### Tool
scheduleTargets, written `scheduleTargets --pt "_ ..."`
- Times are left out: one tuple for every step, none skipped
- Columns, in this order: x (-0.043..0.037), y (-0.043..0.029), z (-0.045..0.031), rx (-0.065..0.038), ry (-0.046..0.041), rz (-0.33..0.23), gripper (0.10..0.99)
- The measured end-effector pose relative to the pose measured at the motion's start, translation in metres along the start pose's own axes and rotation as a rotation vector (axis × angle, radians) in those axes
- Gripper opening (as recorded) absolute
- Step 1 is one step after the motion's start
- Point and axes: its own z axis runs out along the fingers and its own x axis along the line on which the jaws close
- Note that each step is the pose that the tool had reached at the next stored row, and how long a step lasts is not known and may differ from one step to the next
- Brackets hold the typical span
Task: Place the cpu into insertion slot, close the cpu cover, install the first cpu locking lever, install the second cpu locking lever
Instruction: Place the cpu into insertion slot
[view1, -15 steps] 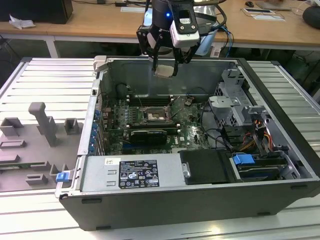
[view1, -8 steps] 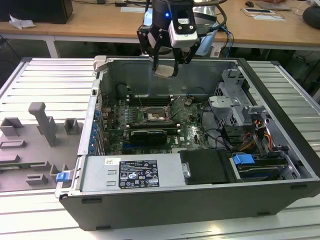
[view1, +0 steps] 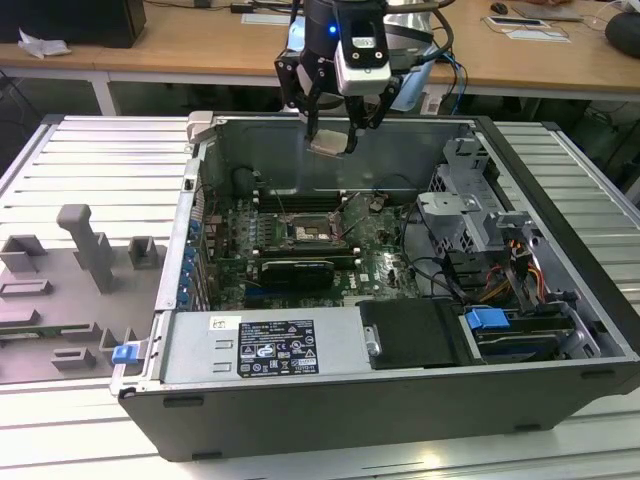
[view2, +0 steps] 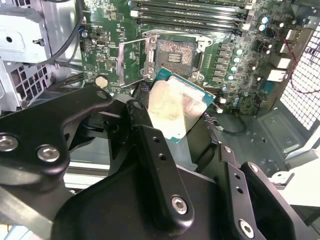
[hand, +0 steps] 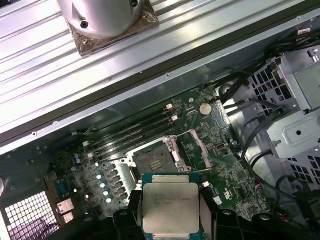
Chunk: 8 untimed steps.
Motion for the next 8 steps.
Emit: scheduleTargets --pt "0.0000 0.0000 0.0000 0.000 -0.0010 0.011 0.541" --pt "0.0000 0.0000 0.0000 0.000 -0.0017 0.019 0.541" --pt "0.0000 0.0000 0.0000 0.000 -0.0022 0.023 0.541" --pt "0.0000 0.0000 0.0000 0.000 -0.0027 0.028 0.541" --pt "0.0000 0.0000 0.0001 -0.001 -0.0032 0.035 0.541" --pt "0.0000 0.0000 0.0001 -0.001 -0.0036 0.039 0.541" --pt "0.0000 0.0000 0.0001 -0.001 -0.0041 0.044 0.541" --pt "0.0000 0.0000 0.0001 -0.001 -0.0048 0.052 0.541"
